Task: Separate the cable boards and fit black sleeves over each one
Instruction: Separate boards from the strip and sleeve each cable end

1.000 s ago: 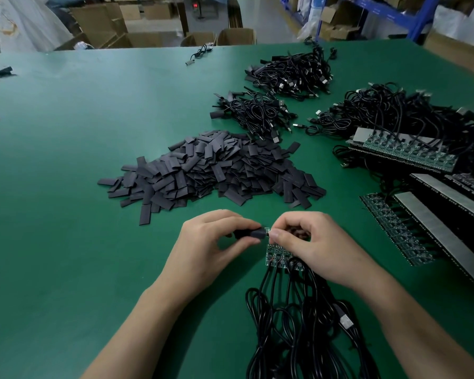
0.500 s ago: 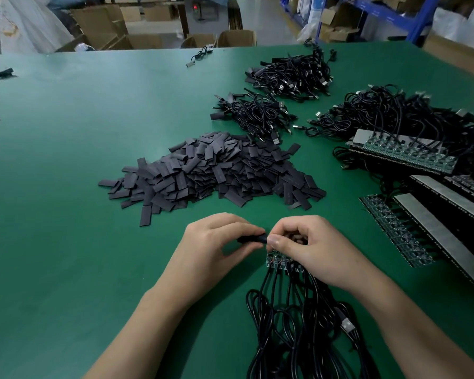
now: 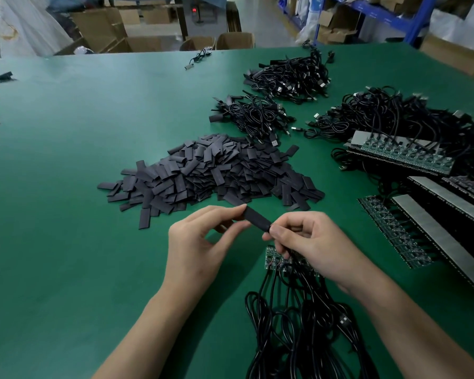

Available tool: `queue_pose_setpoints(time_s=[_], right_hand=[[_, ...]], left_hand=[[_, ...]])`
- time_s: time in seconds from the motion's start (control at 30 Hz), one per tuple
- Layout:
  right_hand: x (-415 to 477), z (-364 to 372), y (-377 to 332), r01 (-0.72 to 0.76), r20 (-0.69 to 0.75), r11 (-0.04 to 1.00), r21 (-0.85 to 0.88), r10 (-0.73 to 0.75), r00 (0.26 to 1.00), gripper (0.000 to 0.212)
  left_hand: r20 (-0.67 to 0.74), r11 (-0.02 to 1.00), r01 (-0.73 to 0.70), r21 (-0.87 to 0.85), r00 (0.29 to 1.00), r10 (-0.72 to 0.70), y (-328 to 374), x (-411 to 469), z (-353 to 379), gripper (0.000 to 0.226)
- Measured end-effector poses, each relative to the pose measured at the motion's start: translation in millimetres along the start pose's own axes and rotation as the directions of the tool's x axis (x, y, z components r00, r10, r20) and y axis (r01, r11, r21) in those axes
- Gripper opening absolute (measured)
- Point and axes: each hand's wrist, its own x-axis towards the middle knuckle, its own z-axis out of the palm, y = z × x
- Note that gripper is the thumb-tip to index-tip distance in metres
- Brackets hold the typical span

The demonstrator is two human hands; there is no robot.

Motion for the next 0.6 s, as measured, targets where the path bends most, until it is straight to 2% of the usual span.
queue_pose_setpoints(time_s=[0.37,0.47,0.53,0.6], right_hand=[[1.0,-0.1,-0.1,0.001,-0.031,0.99,0.141,0.003,1.0,0.016],[1.2,2.8,-0.7,0.0,-0.034,0.991,0.135,0.004,0.999,0.012],[1.5,4.1,-1.6,-0.001,-0.032,0.994,0.112,0.005,0.999,0.011],[0.3,1.9,-4.9,0.005,-0.031,0.998,0.067,-0.003,1.0,0.02]], left_hand=[[0.004,0.997,-0.08,0.021,0.997,0.08,-2.6,1.9,3.6,0.023],[-0.003,0.98,0.107,-0.17,0.994,-0.109,3.2,-1.9,9.0,0.009],[0.074,0.881,0.274,-0.385,0.961,-0.266,9.1,-2.6,13.3,0.008],[0.129,0.75,0.36,-0.555,0.928,-0.35,13.3,-1.0,14.5,0.007]])
